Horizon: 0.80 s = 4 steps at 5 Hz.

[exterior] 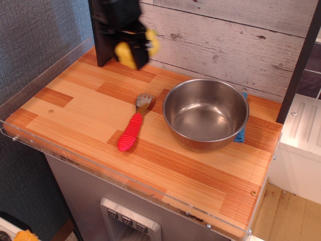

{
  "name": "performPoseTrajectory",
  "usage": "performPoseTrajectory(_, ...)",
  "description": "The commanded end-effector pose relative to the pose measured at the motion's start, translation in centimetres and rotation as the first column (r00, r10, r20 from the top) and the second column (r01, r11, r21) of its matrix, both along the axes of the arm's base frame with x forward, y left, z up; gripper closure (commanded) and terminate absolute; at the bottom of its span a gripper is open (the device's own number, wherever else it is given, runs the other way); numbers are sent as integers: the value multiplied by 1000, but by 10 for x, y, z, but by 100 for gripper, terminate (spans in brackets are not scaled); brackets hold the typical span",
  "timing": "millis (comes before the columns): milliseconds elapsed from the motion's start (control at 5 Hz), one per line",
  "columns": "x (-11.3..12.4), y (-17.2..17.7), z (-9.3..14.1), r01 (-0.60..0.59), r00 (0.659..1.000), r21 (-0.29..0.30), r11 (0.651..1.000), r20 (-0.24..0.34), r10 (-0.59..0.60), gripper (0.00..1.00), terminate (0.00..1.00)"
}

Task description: Pick up the yellow pepper and put it in the pot

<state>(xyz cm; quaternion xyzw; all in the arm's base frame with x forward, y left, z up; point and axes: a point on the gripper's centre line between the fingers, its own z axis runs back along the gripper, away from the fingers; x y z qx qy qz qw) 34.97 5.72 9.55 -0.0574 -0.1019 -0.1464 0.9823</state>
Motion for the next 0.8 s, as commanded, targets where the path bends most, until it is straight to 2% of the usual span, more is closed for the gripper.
performPoseTrajectory(0,-11,-79,20,159,985,47,986,59,-162,100,0)
performPoseTrajectory(200,-18,-93,19,199,977,65,978,58,-203,100,0)
performPoseTrajectory(400,-21,-91,20,190,980,70,979,47,-194,100,0)
performPoseTrajectory(600,-23,-83,23,153,988,66,986,29,-155,0,0)
